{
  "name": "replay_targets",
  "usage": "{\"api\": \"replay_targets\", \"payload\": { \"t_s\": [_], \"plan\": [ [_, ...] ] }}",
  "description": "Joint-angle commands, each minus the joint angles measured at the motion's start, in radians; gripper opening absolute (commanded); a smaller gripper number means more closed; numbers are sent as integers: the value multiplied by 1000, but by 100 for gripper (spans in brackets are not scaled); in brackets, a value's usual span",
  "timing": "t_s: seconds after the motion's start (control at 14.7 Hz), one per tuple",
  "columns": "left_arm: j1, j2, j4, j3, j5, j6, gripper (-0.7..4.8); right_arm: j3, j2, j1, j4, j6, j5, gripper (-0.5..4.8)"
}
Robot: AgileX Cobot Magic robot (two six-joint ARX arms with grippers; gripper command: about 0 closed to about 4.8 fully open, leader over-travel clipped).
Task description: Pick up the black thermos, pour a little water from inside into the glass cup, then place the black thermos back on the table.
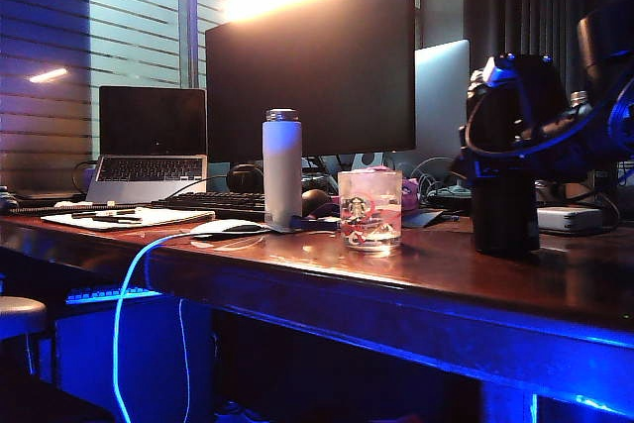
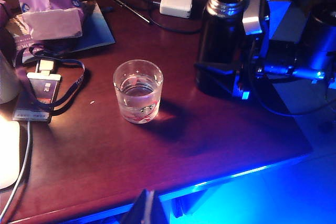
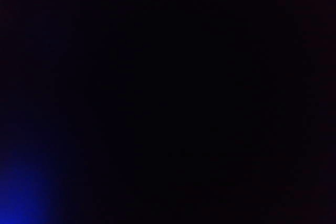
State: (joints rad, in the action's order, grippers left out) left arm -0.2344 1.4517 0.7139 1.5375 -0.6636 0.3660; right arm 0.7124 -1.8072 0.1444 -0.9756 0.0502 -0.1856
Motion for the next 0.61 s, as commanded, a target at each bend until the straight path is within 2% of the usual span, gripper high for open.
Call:
{"api": "replay_targets", "payload": {
  "t_s": [0.07, 0.2, 0.27, 0.61],
  "plan": [
    [0, -2, -13, 4, -6, 1, -3, 2, 10, -5, -20, 0, 0, 442],
    [0, -2, -13, 4, -6, 1, -3, -11, 26, -5, -24, 1, 0, 447],
    [0, -2, -13, 4, -6, 1, -3, -21, 32, -5, -25, 2, 0, 469],
    [0, -2, -13, 4, -6, 1, -3, -42, 55, -5, -24, 2, 0, 479]
  ]
}}
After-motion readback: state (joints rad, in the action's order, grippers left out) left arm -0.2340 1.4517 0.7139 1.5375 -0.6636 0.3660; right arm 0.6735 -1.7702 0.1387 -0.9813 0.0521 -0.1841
